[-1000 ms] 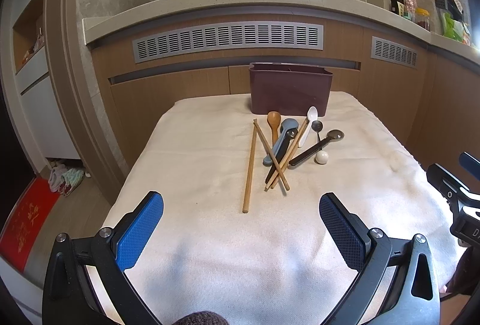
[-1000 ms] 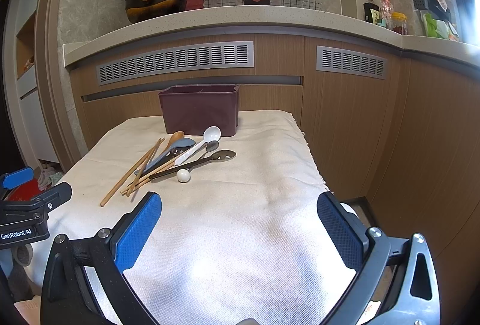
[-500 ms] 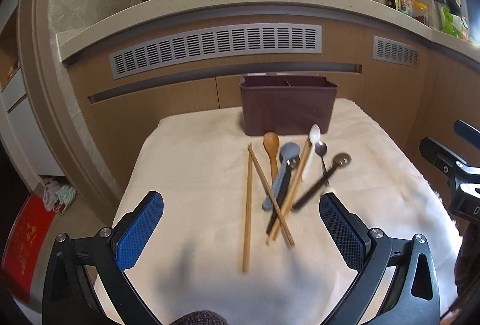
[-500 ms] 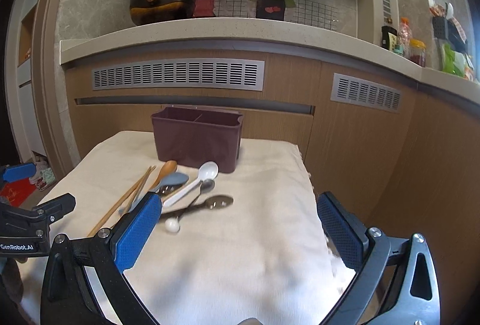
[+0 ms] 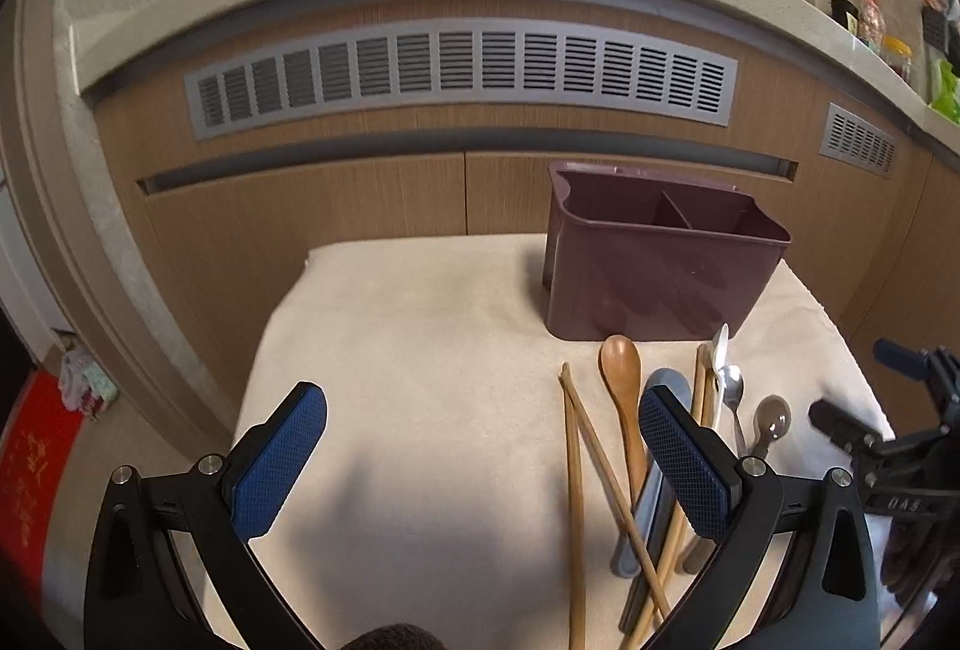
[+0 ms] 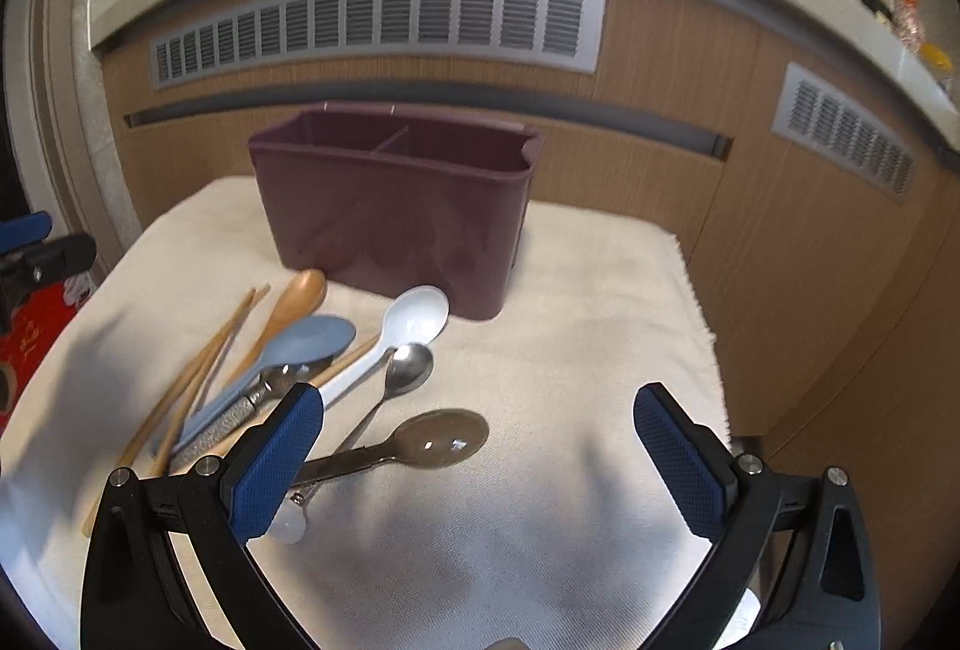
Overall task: Organize utensils
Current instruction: 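Move both tools forward toward the utensil pile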
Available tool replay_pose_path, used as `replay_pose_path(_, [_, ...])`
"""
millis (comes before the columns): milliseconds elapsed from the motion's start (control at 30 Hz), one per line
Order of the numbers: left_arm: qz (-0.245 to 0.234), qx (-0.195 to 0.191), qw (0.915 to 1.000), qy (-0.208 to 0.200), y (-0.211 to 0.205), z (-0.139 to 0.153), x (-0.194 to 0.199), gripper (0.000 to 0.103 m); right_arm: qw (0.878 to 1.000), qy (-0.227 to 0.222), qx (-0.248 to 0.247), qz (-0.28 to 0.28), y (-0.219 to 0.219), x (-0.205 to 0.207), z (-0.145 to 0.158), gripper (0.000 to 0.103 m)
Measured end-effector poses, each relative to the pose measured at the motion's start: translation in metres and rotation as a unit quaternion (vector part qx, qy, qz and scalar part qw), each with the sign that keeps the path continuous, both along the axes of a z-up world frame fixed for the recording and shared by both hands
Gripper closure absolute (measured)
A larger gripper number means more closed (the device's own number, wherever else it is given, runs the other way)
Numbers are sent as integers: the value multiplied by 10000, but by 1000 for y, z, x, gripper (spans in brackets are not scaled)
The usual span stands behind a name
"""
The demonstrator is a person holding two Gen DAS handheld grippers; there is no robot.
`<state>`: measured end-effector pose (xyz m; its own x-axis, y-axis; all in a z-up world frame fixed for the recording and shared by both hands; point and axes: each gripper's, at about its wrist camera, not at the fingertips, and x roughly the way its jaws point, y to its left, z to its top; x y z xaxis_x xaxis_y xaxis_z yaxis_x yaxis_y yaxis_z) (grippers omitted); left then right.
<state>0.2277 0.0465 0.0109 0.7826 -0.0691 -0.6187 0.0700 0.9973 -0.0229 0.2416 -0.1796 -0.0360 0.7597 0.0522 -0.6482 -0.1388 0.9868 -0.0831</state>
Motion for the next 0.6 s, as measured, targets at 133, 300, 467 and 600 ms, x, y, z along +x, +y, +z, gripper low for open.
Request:
replay_pose_path(133, [-68,-3,9998,162,-2,-16,12,0,9988,212,-189,406,14,-8,-16,0])
replay_pose_path(300, [-222,495,9983,191,-22,-34,19,0,9973,374,-319,541,22,4,-23,2])
replay_pose_path(467, [-820,227,9952,488,-38,-41,25,0,9983,135,-359,448,16,12,-15,2])
replay_pose_path(600, [-1134,-183,9897,859,-50,-47,38,7,9989,24,-272,370,4,10,-8,2])
